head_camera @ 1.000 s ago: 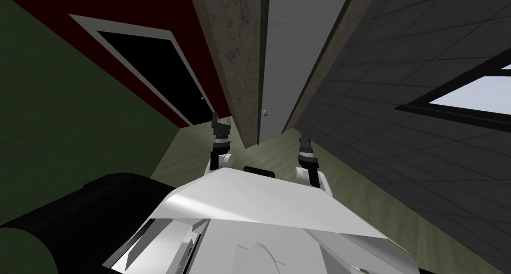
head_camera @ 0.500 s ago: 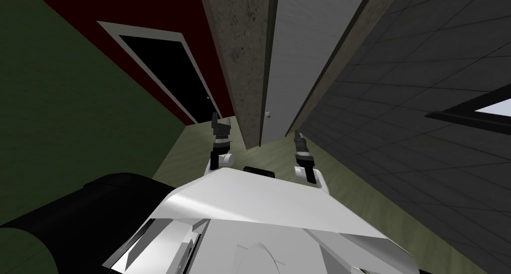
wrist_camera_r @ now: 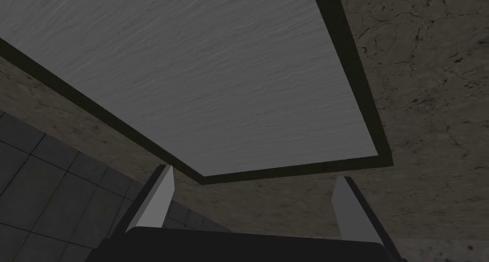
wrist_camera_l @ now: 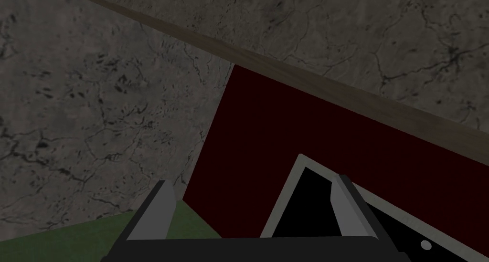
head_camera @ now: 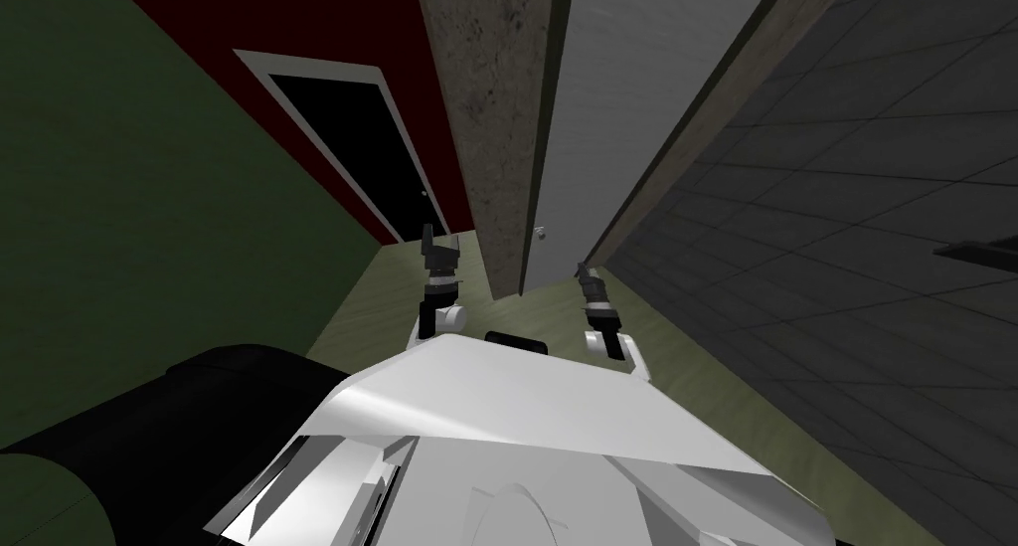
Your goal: Pull the door open
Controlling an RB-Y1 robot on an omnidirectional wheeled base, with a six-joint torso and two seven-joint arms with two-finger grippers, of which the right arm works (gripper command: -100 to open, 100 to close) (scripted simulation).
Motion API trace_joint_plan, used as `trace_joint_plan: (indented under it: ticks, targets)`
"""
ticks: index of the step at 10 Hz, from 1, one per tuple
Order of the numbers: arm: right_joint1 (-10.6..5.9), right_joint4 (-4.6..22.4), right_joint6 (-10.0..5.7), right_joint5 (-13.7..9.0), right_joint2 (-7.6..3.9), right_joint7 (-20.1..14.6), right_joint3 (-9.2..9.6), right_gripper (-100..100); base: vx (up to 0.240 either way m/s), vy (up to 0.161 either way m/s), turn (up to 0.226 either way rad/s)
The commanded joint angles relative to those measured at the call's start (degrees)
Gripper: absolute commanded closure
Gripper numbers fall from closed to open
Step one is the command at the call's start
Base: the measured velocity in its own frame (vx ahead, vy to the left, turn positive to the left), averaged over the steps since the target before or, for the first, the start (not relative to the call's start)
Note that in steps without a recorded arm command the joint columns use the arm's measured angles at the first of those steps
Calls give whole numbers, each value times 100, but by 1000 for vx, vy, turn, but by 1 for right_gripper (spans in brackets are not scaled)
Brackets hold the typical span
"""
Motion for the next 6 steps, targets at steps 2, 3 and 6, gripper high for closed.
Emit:
trace_joint_plan:
  ticks: [2, 3, 6]
  targets:
    - [-103, 284, 21, 203, -51, 299, 23, -100, 87, -34, 132]
    - [-149, 394, 29, 276, -73, 402, 28, -100, 95, -21, 141]
    - [-283, 718, 55, 491, -140, 706, 44, -100, 96, -35, 138]
